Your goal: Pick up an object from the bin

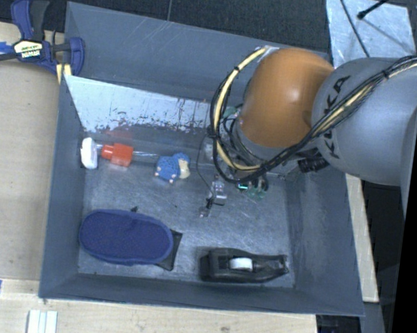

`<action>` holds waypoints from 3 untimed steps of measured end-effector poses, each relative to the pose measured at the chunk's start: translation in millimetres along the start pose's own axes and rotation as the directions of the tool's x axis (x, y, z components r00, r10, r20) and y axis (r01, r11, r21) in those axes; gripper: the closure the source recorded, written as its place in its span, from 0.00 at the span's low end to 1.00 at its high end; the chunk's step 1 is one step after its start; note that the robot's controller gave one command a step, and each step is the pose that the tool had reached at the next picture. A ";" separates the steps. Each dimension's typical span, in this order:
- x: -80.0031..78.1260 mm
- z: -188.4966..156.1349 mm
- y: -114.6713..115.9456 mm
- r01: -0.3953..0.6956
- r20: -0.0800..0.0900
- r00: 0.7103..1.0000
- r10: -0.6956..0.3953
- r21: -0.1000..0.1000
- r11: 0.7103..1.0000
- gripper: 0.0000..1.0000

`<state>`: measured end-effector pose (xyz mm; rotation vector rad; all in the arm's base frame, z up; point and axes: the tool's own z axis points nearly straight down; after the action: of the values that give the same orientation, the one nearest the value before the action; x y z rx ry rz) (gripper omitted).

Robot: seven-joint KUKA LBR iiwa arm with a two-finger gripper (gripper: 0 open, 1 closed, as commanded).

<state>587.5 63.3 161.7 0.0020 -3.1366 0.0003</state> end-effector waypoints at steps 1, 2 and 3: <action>-36.5 87.2 53.3 0.262 0.022 0.965 -0.262 0.005 0.965 0.00; -39.1 81.7 54.8 0.259 0.032 0.965 -0.259 0.003 0.966 1.00; -27.5 -25.2 57.9 0.206 0.018 0.978 -0.206 0.001 0.979 1.00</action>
Offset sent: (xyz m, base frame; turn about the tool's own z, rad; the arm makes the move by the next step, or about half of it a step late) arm 0.0306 0.0548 -0.0917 -0.2672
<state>615.1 121.2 186.8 0.3287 -3.1373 -0.0020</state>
